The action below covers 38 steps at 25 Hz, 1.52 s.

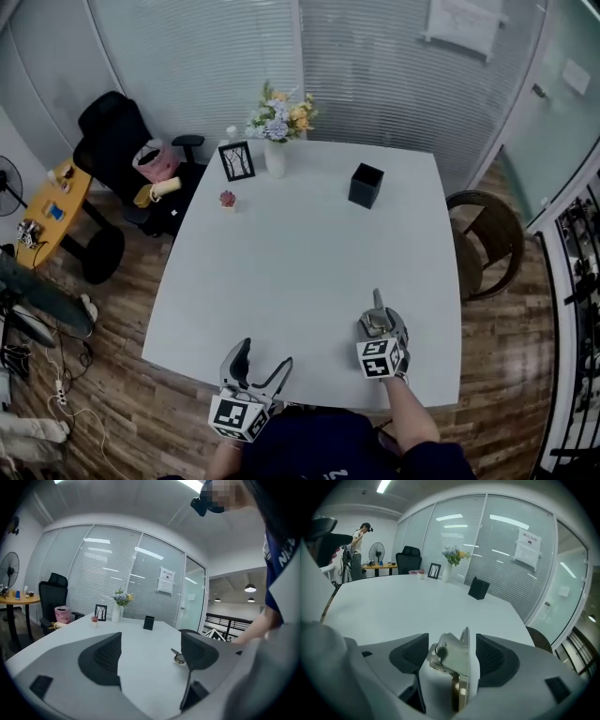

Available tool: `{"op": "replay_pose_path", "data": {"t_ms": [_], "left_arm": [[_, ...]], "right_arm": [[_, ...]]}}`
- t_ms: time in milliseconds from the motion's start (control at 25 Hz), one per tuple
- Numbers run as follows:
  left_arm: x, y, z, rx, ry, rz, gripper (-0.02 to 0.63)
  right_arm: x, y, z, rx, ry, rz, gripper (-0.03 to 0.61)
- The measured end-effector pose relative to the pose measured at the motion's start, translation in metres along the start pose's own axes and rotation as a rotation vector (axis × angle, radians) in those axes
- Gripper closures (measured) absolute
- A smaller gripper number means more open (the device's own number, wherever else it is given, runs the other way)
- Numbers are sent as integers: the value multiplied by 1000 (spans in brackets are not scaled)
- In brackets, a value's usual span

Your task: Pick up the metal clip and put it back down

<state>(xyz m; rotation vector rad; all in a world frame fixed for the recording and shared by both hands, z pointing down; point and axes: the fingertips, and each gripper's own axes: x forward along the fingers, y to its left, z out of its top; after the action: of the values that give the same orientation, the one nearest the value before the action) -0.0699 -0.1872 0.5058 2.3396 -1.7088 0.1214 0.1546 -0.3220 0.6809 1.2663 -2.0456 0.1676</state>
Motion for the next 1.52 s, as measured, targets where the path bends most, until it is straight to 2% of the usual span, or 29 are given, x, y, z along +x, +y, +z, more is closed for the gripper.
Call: {"op": "replay_pose_path", "data": {"t_ms": [160,240,320,400,600,720,760,800,1040,1280,1520], "left_arm": [[-4,9,2,10,4,75,219],[-5,10,3,7,1,93,219],[-5,11,3,8,-2,105,221],[-5,10,3,10,-1,112,221],[-2,9,6,6,-9,113,227],[0,7,5,2,-3,98,236],[1,5,4,2,2,91,241],[1,4,3,0,5,86,247],[-1,-2,-2,-1,3,73,270],[-5,0,1,-7,-12,81,278],[-10,-3,1,-14,-26,74,276]], "right_arm": [[22,-3,-15,-19,61,15,285],[30,-4,-19,13,68,37,294],[35,-5,-19,68,54,62,336],[36,-6,-18,82,40,65,339],[35,-6,-17,61,35,67,341],[31,-10,-16,91,20,90,369],[29,-14,-15,110,15,94,392],[27,-17,-13,126,10,97,447],[17,-22,-8,150,0,110,457],[-9,-11,18,116,-92,147,462],[-69,-4,54,141,-226,166,463]]}}
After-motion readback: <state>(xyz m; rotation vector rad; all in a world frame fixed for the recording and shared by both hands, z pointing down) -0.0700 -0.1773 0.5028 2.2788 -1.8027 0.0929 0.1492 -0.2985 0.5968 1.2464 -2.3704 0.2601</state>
